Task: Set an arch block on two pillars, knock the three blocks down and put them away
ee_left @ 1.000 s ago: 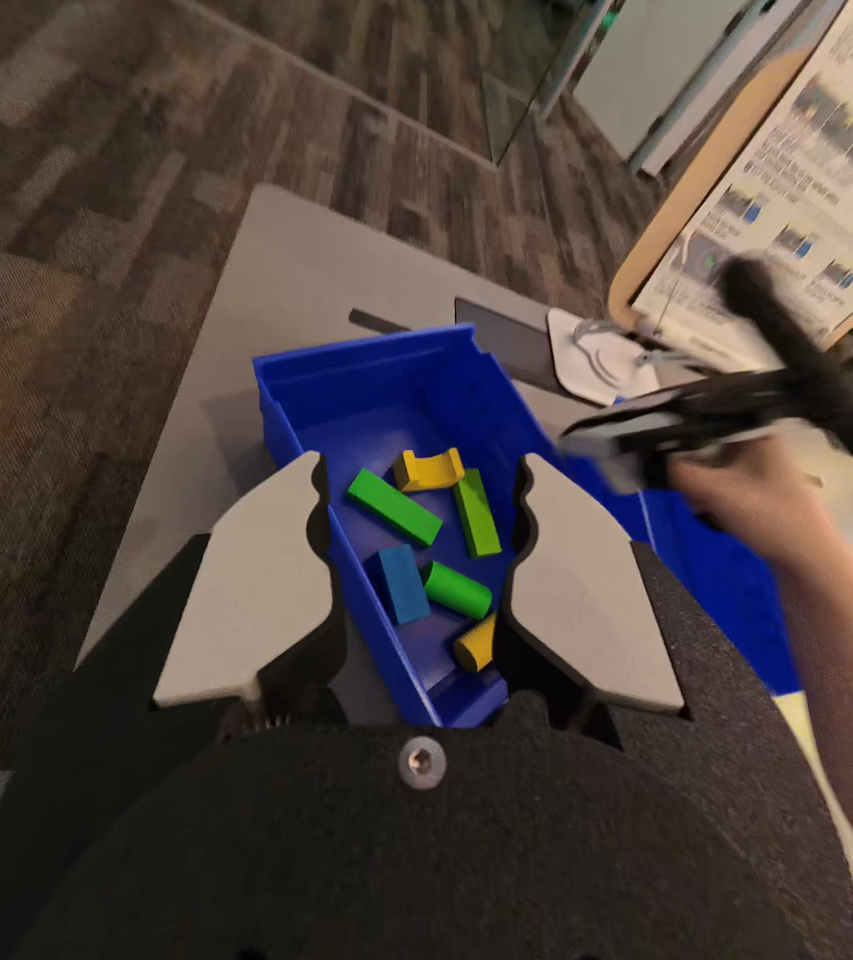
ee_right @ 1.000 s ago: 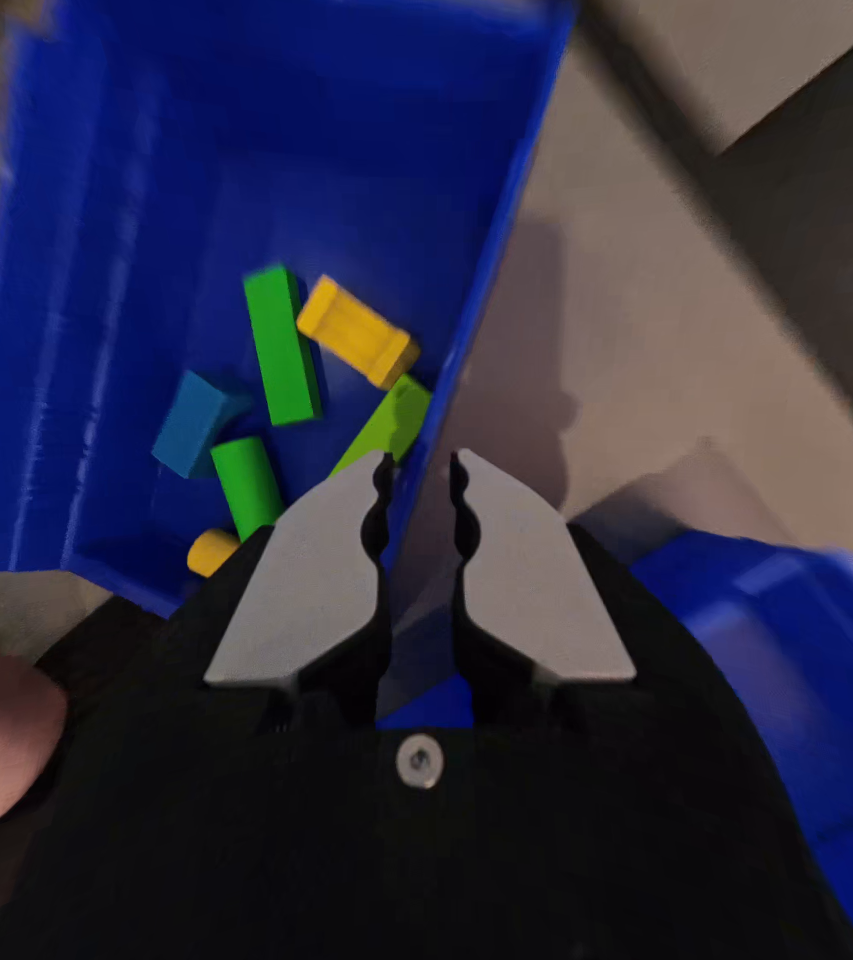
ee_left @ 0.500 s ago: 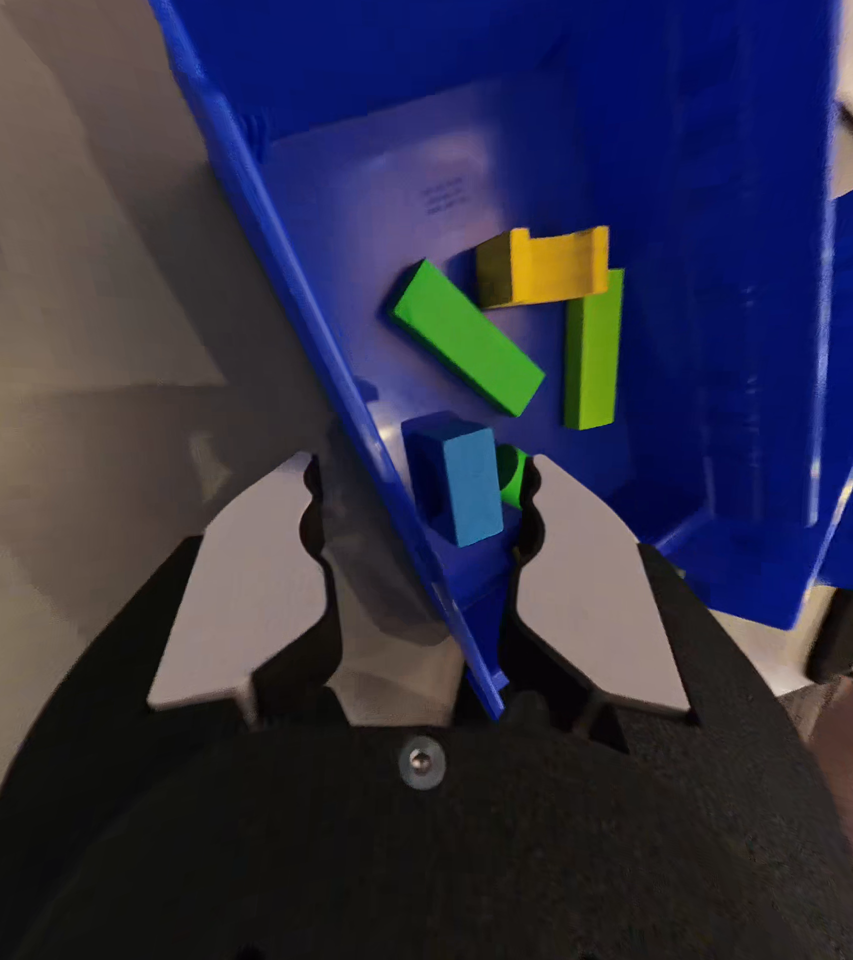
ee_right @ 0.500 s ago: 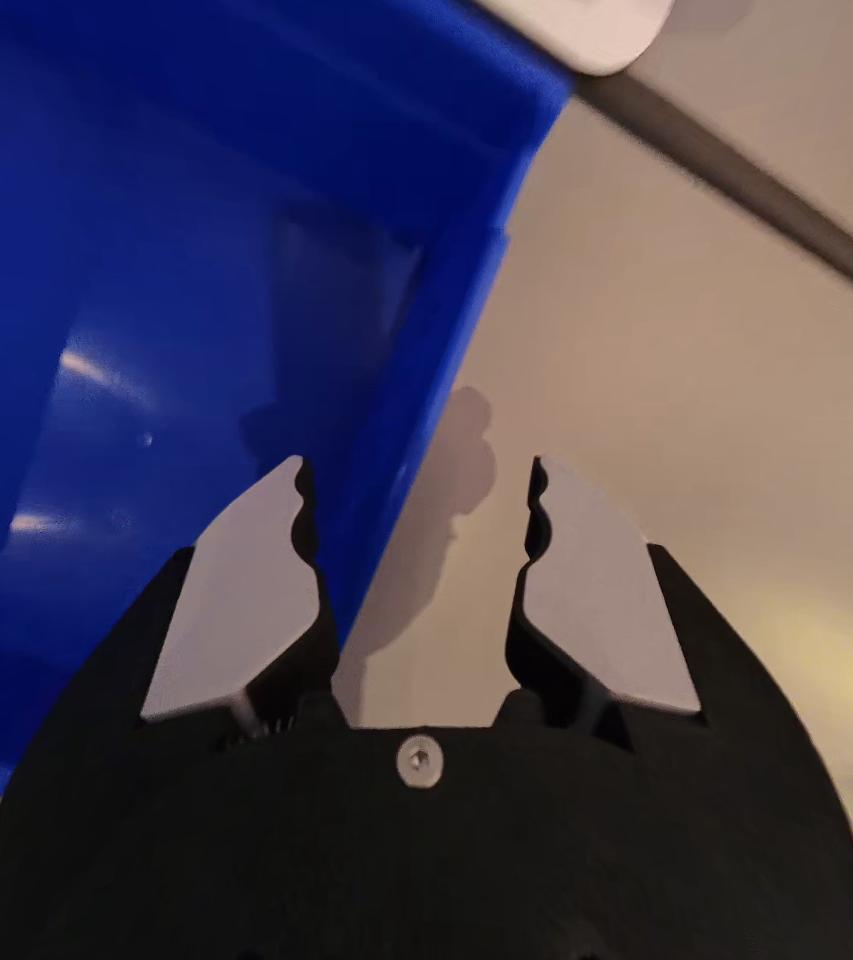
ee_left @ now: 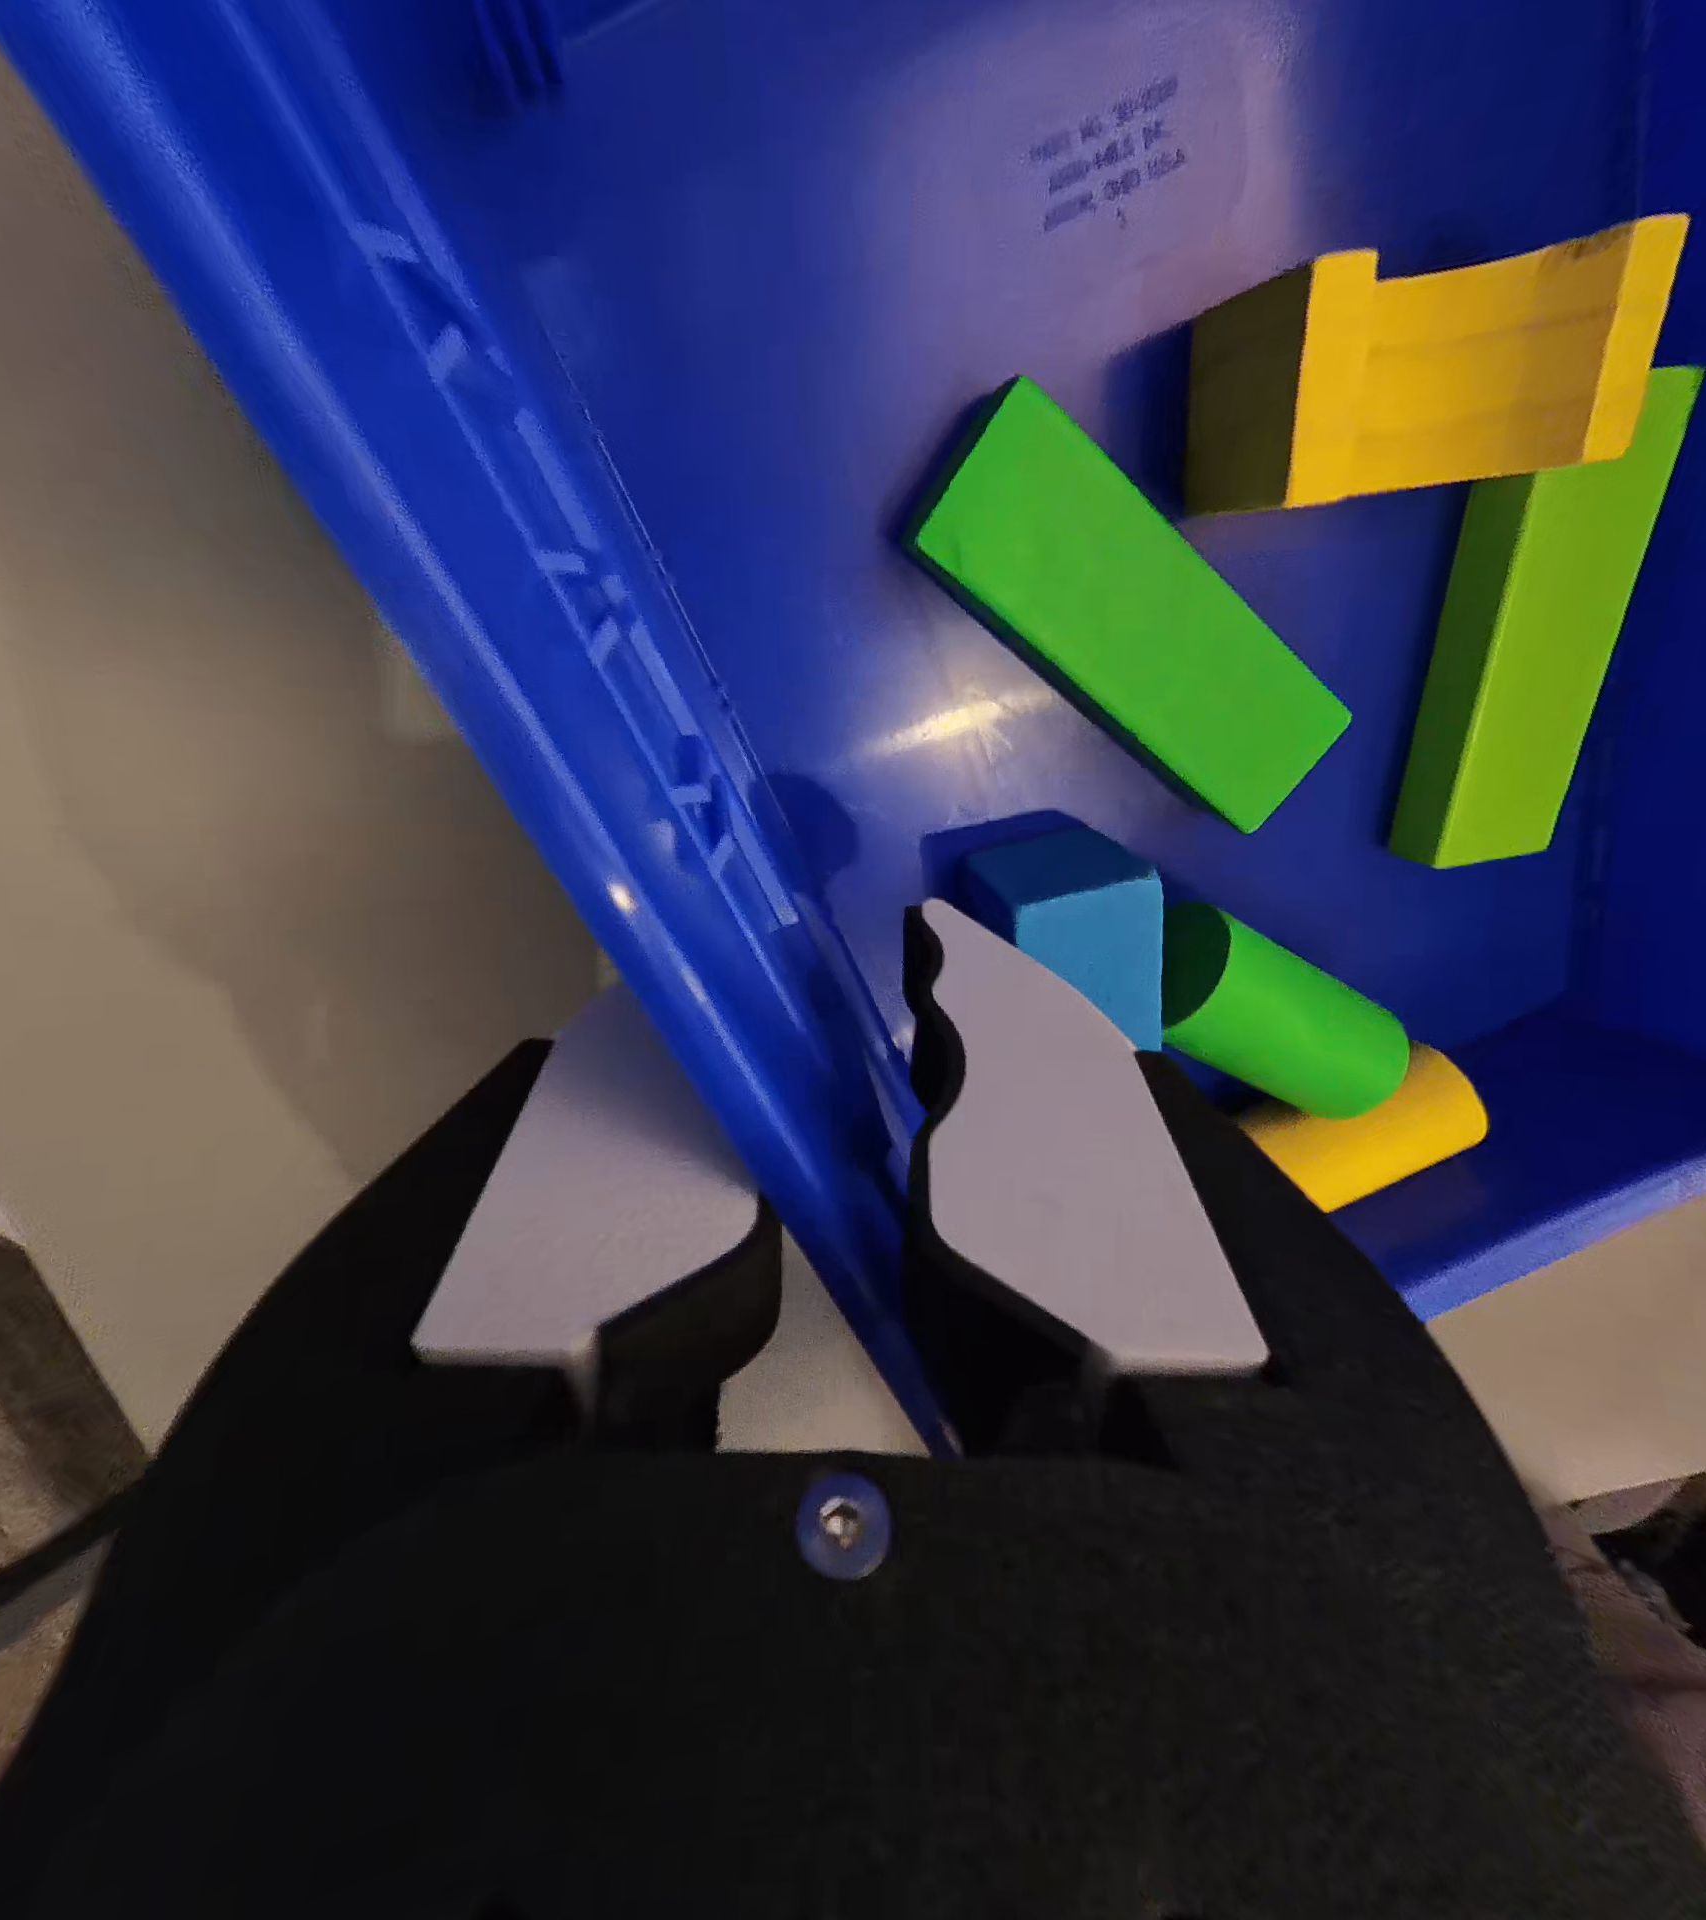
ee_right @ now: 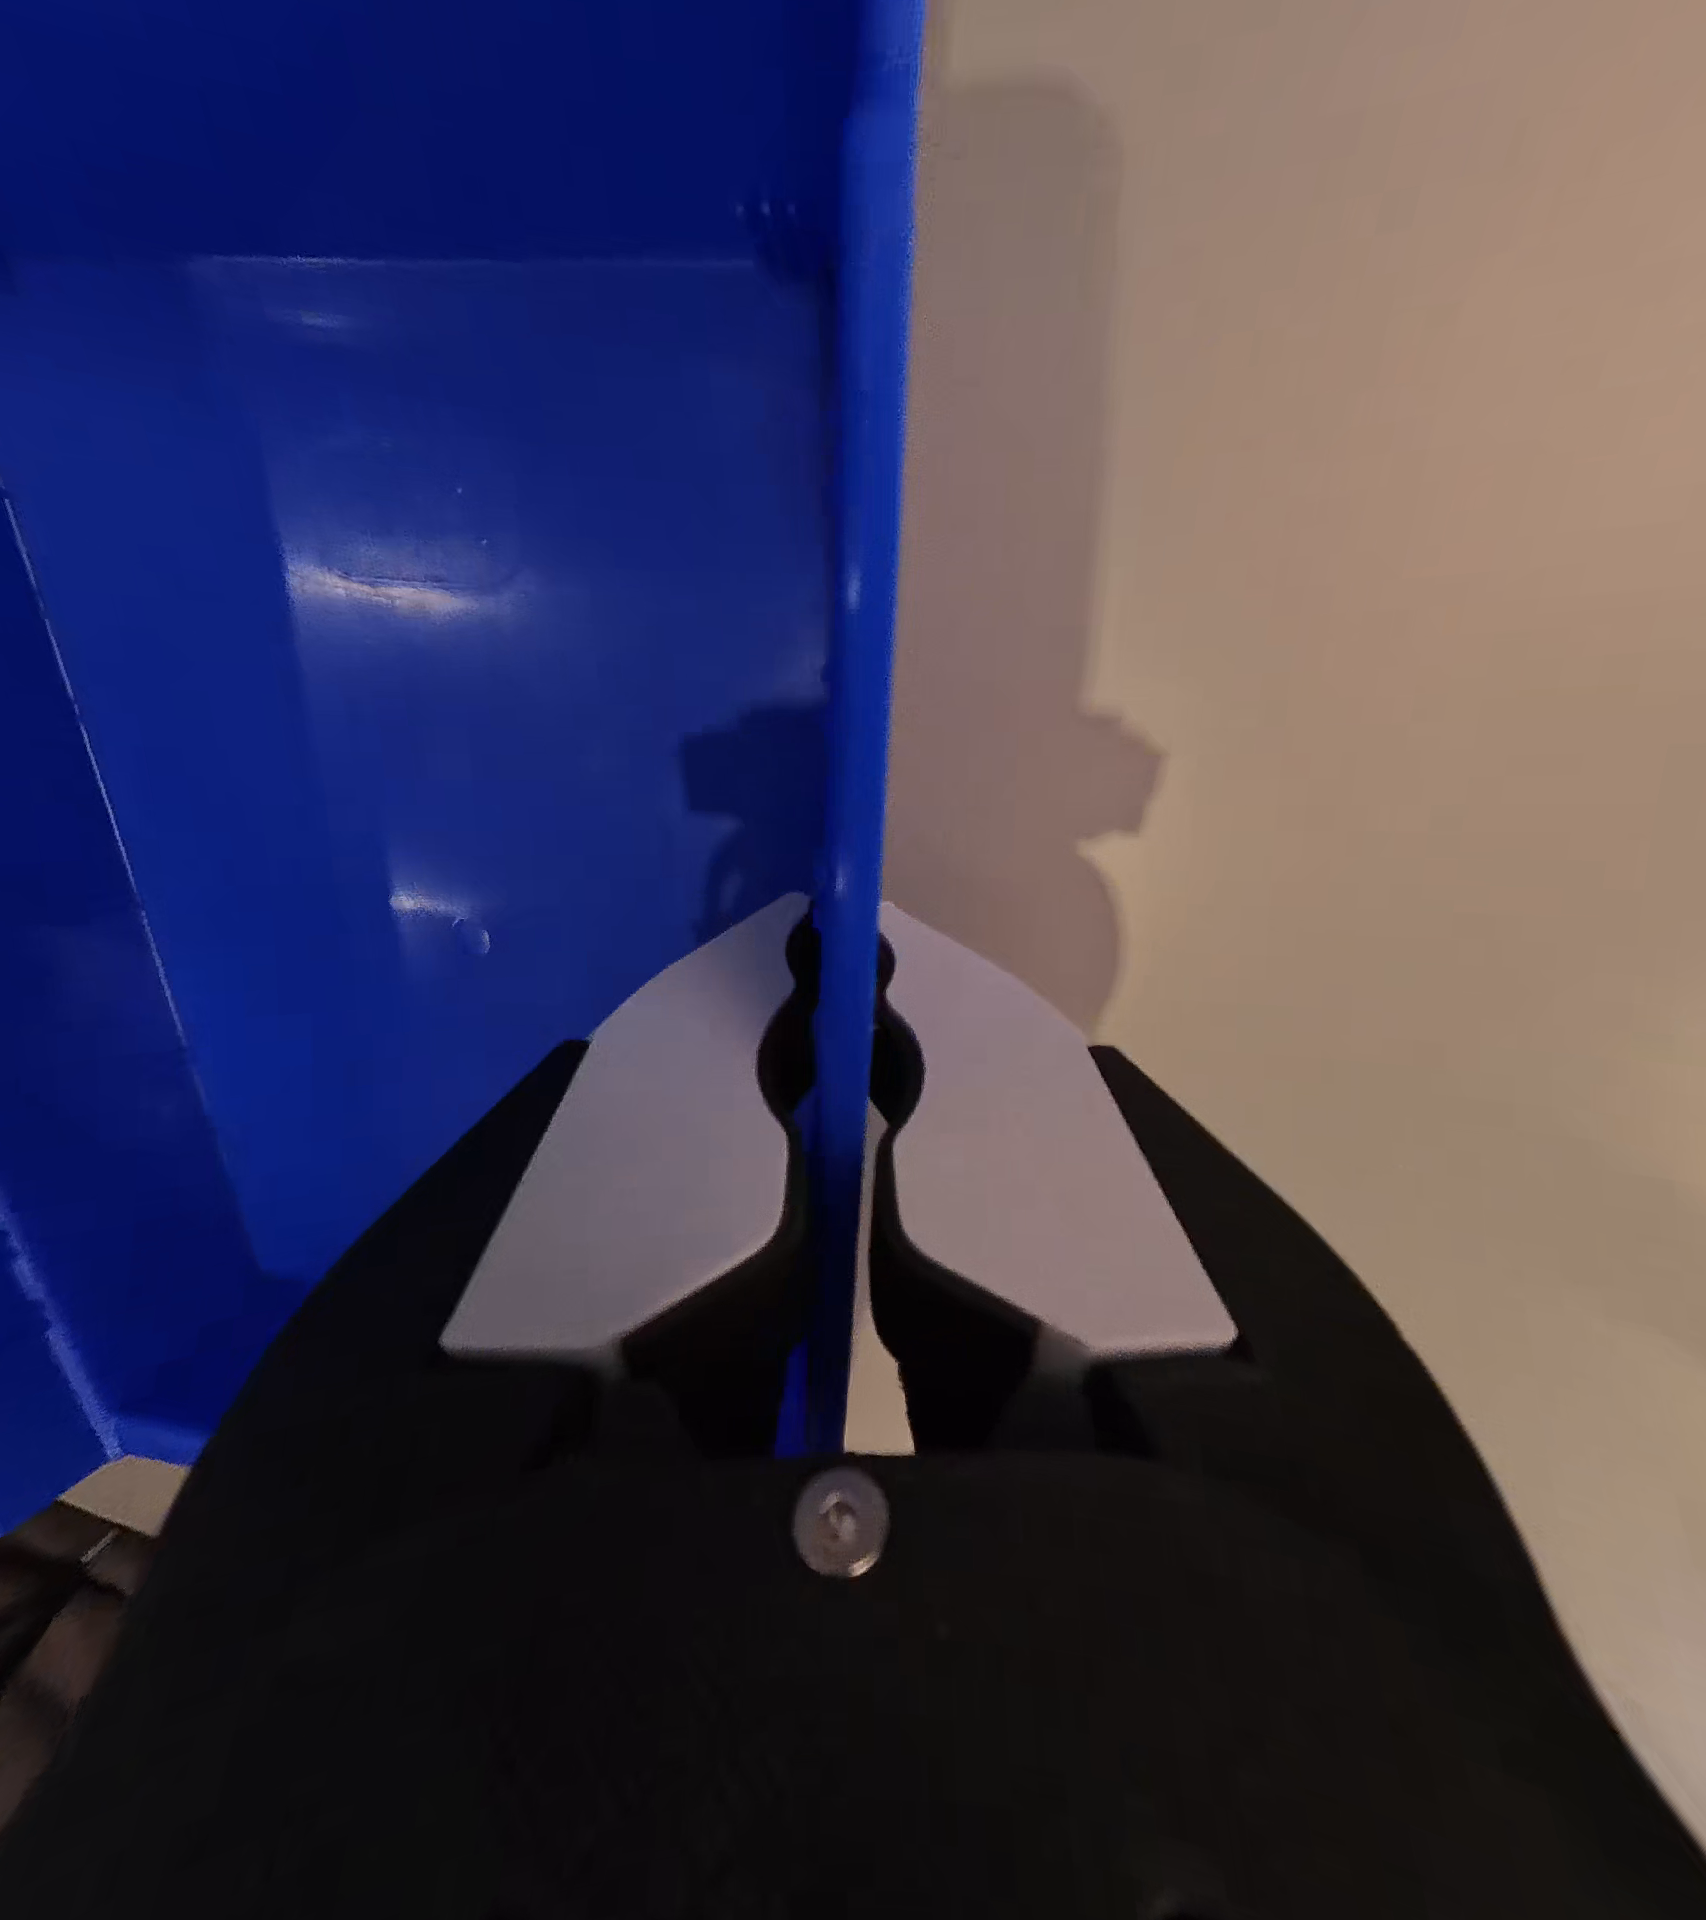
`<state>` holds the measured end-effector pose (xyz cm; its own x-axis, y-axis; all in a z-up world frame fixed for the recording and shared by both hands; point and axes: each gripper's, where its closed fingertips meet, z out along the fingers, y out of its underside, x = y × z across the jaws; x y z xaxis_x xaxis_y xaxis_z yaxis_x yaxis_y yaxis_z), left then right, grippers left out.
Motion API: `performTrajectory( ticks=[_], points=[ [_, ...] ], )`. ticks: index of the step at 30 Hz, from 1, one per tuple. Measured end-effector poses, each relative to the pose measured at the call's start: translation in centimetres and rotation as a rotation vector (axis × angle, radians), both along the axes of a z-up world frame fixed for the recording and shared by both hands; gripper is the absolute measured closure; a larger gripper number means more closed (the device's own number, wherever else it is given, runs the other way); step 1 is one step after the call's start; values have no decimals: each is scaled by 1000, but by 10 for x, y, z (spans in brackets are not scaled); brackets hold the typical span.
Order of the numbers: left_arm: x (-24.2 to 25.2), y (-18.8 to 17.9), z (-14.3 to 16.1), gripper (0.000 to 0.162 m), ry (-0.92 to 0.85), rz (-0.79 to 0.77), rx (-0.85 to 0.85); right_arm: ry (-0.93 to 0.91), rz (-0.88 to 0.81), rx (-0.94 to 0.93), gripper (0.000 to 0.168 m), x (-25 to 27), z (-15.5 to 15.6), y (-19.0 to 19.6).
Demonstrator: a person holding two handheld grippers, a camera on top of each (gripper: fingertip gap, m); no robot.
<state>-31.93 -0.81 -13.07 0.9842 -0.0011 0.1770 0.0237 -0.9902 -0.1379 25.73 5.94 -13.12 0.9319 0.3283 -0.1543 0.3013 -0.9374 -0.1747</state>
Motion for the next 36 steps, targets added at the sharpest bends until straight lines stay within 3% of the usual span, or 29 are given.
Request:
performTrajectory(
  ticks=[7,14,36],
  points=[
    [28,28,-2,145,23,-193,69,-34,-182,-13,160,148,-2,-16],
    [27,32,-3,147,68,-189,81,-23,-274,-7,160,230,-2,-14],
    [14,40,-4,146,126,-241,133,11,-402,-48,161,239,-4,-15]
  ],
)
